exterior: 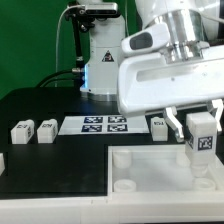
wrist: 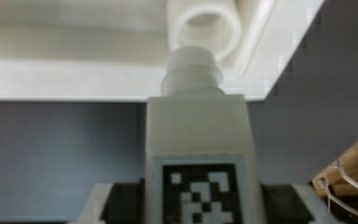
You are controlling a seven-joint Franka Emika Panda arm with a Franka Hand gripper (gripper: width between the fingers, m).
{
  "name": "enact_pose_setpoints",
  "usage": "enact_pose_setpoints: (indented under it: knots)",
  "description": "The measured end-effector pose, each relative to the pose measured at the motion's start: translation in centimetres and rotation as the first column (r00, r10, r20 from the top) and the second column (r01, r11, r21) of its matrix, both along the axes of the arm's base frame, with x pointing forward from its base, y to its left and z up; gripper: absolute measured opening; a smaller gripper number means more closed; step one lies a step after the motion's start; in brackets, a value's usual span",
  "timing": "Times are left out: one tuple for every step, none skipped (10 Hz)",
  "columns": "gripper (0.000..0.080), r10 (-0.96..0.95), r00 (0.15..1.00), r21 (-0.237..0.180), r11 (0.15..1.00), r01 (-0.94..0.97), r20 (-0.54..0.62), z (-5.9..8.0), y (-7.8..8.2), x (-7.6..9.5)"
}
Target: Assemble one leg
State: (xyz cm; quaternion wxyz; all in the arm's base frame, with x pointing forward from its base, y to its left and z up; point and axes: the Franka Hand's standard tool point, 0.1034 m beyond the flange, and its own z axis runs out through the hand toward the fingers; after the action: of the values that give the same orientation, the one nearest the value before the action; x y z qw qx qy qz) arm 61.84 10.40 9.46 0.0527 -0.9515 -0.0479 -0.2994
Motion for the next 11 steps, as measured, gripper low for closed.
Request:
enact_pose_setpoints:
  knots:
    - [0.0290, 0.000, 1.000, 0.001, 1.000, 0.000, -0.005, -0.4, 0.0, -0.1]
    - [0.0290, -0.001, 1.000, 0.002, 1.000, 0.001, -0.013, -0.9, 0.0, -0.3]
    - [0.0290, 0.000, 1.000, 0.002, 1.000, 0.000, -0.016, -1.0, 0.1, -0.3]
    - [0.0290, 0.000, 1.000, 0.002, 1.000, 0.000, -0.015, -1.0, 0.1, -0.2]
    - [0.0290, 0.001, 1.000, 0.004, 1.000, -0.001, -0.014, -1.1, 0.2, -0.1]
    - [0.0290, 0.003, 1.000, 0.004, 1.000, -0.003, -0.011, -1.1, 0.5, -0.2]
    - [0.0291, 0.007, 1.000, 0.005, 1.000, -0.007, -0.015, -1.3, 0.7, -0.3]
    - [0.0291, 0.009, 1.000, 0.006, 1.000, -0.009, -0.022, -1.7, 0.8, -0.5]
    - [0.0291, 0.008, 1.000, 0.005, 1.000, -0.008, -0.025, -1.9, 0.8, -0.6]
    - [0.0291, 0.008, 1.000, 0.005, 1.000, -0.008, -0.029, -2.1, 0.8, -0.6]
    - [0.0291, 0.007, 0.999, 0.006, 1.000, -0.007, -0.035, -2.5, 0.7, -0.8]
